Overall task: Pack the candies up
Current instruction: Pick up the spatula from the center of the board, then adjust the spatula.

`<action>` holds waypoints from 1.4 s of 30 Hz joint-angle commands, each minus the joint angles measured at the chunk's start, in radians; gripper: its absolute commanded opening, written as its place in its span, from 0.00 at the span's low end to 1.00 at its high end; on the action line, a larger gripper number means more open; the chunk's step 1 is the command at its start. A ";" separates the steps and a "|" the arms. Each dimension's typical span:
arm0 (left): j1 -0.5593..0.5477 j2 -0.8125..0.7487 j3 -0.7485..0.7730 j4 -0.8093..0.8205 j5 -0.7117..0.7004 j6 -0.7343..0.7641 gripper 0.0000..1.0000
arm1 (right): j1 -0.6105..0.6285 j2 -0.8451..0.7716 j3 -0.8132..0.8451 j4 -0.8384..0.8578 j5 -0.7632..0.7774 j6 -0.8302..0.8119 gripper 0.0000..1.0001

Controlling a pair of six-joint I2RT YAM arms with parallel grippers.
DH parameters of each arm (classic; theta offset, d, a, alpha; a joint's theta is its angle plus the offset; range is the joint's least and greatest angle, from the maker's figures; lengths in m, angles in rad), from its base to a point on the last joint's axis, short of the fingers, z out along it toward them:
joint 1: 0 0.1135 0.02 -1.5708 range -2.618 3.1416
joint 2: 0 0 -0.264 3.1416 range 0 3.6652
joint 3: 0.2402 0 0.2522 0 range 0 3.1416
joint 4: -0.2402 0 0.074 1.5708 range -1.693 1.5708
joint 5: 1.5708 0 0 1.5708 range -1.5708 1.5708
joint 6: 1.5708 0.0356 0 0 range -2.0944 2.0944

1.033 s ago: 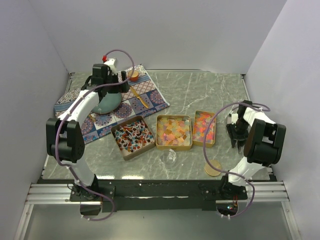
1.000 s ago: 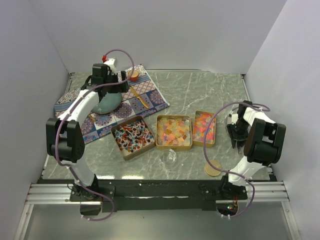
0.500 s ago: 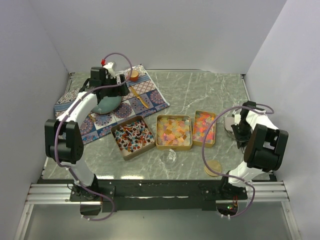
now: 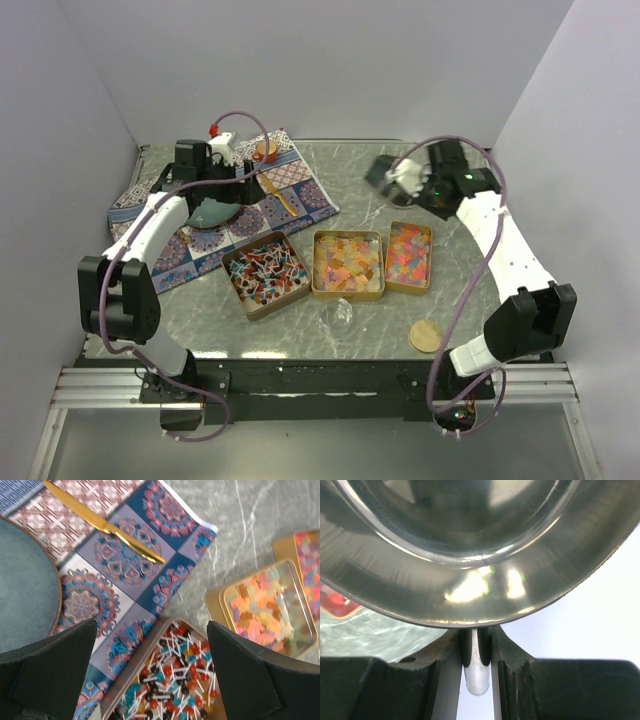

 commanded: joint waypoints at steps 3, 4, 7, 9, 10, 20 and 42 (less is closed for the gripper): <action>0.026 -0.068 0.003 -0.075 0.129 0.072 0.97 | 0.164 0.069 0.212 -0.185 0.028 -0.409 0.00; 0.032 -0.076 -0.002 -0.057 0.146 0.039 0.96 | 0.178 0.078 0.237 -0.193 0.020 -0.428 0.00; 0.043 -0.093 -0.011 0.059 0.314 -0.068 0.95 | 0.223 0.121 0.309 -0.193 -0.013 -0.436 0.00; 0.043 -0.091 -0.009 0.176 0.441 -0.124 0.95 | 0.262 0.141 0.337 -0.199 -0.009 -0.409 0.00; 0.040 -0.086 -0.014 0.216 0.556 -0.204 0.93 | 0.276 0.164 0.354 -0.200 -0.009 -0.395 0.00; -0.075 0.073 0.052 0.416 0.642 -0.399 0.71 | 0.404 0.294 0.518 -0.193 -0.022 -0.234 0.00; 0.012 0.077 0.109 0.448 0.540 -0.475 0.81 | 0.387 0.175 0.572 -0.225 -0.337 -0.095 0.00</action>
